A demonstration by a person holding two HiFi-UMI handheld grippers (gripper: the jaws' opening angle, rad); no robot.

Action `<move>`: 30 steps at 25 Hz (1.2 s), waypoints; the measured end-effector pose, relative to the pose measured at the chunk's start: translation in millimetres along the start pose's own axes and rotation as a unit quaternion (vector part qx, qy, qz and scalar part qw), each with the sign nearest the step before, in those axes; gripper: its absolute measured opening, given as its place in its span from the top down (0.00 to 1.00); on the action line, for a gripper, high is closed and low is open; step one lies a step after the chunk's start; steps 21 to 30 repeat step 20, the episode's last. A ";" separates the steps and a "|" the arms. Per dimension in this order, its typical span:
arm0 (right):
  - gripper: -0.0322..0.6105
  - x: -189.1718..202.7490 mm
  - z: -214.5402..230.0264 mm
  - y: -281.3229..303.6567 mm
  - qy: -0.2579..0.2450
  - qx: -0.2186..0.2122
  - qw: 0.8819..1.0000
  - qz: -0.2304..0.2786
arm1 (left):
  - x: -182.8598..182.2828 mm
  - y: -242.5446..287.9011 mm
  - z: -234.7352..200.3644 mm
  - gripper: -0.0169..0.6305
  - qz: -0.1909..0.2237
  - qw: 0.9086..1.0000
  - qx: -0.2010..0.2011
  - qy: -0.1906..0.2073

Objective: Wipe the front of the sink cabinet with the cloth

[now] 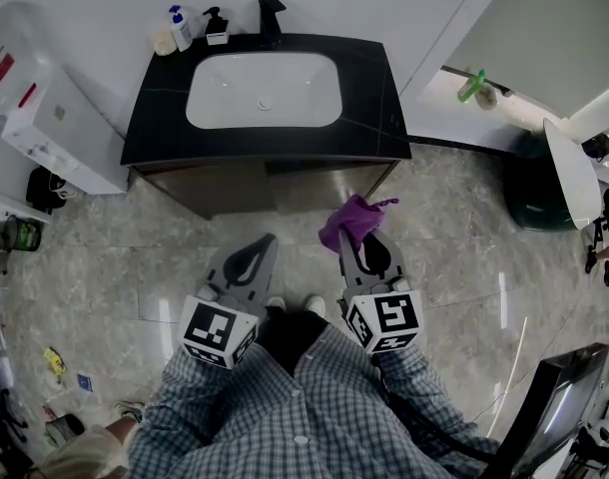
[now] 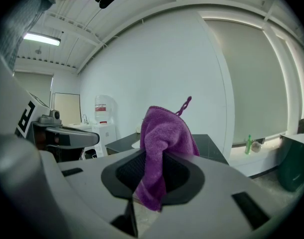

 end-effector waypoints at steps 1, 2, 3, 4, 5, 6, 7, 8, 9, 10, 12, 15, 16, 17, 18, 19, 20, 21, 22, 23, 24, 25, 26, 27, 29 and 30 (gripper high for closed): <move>0.81 0.2 0.0 0.2 0.001 0.000 1.000 0.000 | 0.1 0.3 -0.1 0.96 0.000 1.000 0.000 0.000; 0.81 0.3 0.1 0.8 0.001 -0.001 1.000 -0.001 | 0.3 0.8 -0.5 0.96 0.000 1.000 0.000 -0.001; 0.81 0.3 0.1 1.5 0.001 -0.001 1.000 -0.001 | 0.5 1.2 -1.0 0.96 -0.001 1.000 0.000 -0.001; 0.81 0.7 0.1 2.2 0.002 -0.002 1.000 -0.002 | 0.9 1.6 -1.5 0.96 -0.001 1.000 0.000 -0.002; 0.81 1.5 0.2 2.7 0.004 -0.003 1.000 -0.004 | 1.5 1.9 -1.7 0.96 -0.002 1.000 -0.001 -0.003; 0.81 2.3 0.4 3.1 0.005 -0.004 1.000 -0.005 | 1.9 2.3 -1.8 0.96 -0.003 1.000 -0.001 -0.003; 0.81 2.7 0.7 3.6 0.005 -0.004 1.000 -0.006 | 2.0 2.7 -1.9 0.96 -0.004 1.000 -0.001 -0.003; 0.81 2.4 1.0 4.3 0.005 -0.005 1.000 -0.006 | 1.7 3.1 -2.1 0.96 -0.005 1.000 -0.001 -0.003; 0.81 1.9 1.1 5.1 0.005 -0.005 1.000 -0.005 | 1.3 3.5 -2.5 0.96 -0.005 1.000 -0.001 -0.002; 0.81 1.6 1.2 6.0 0.005 -0.005 1.000 -0.005 | 1.0 3.9 -3.3 0.96 -0.005 1.000 -0.002 -0.002; 0.81 1.2 0.9 8.2 0.004 -0.005 1.000 -0.005 | 0.8 4.6 -5.7 0.96 -0.006 1.000 -0.004 -0.003; 0.81 2.4 1.6 11.7 0.008 -0.004 1.000 -0.008 | 1.6 6.3 -8.9 0.96 -0.009 1.000 -0.005 -0.005; 0.81 3.3 2.3 13.0 0.011 -0.004 1.000 -0.009 | 1.8 7.2 -9.7 0.96 -0.010 1.000 -0.005 -0.005; 0.81 4.2 3.2 14.2 0.011 -0.004 1.000 -0.010 | 1.9 8.3 -10.5 0.96 -0.010 1.000 -0.005 -0.005; 0.81 4.9 4.2 15.4 0.011 -0.004 1.000 -0.012 | 2.0 9.5 -11.3 0.96 -0.010 1.000 -0.005 -0.005; 0.81 5.6 5.1 16.5 0.011 -0.004 1.000 -0.013 | 2.0 10.8 -12.1 0.96 -0.010 1.000 -0.005 -0.004; 0.81 6.3 6.0 17.6 0.011 -0.004 1.000 -0.014 | 2.1 12.0 -12.8 0.96 -0.010 1.000 -0.004 -0.004; 0.81 6.3 6.0 17.6 0.011 -0.004 1.000 -0.014 | 2.1 12.0 -12.8 0.96 -0.010 1.000 -0.004 -0.004; 0.81 6.3 6.0 17.6 0.011 -0.004 1.000 -0.014 | 2.1 12.0 -12.8 0.96 -0.010 1.000 -0.004 -0.004; 0.81 6.3 6.0 17.6 0.011 -0.004 1.000 -0.014 | 2.1 12.0 -12.8 0.96 -0.010 1.000 -0.004 -0.004; 0.81 6.3 6.0 17.6 0.011 -0.004 1.000 -0.014 | 2.1 12.0 -12.8 0.96 -0.010 1.000 -0.004 -0.004; 0.81 6.3 6.0 17.6 0.011 -0.004 1.000 -0.014 | 2.1 12.0 -12.8 0.96 -0.010 1.000 -0.004 -0.004; 0.81 6.3 6.0 17.6 0.011 -0.004 1.000 -0.014 | 2.1 12.0 -12.8 0.96 -0.010 1.000 -0.004 -0.004; 0.81 6.3 6.0 17.6 0.011 -0.004 1.000 -0.014 | 2.1 12.0 -12.8 0.96 -0.010 1.000 -0.004 -0.004; 0.81 6.3 6.0 17.6 0.011 -0.004 1.000 -0.014 | 2.1 12.0 -12.8 0.96 -0.010 1.000 -0.004 -0.004; 0.81 6.3 6.0 17.6 0.011 -0.004 1.000 -0.014 | 2.1 12.0 -12.8 0.96 -0.010 1.000 -0.004 -0.004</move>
Point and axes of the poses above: the fingertips, and each gripper's own axes: y forward along the fingers, z to its right, x out of its underside, the point moved 8 cm from there along -y, backward along the fingers, and after that the axes turned 2 degrees about -z, right-handed, at the moved point
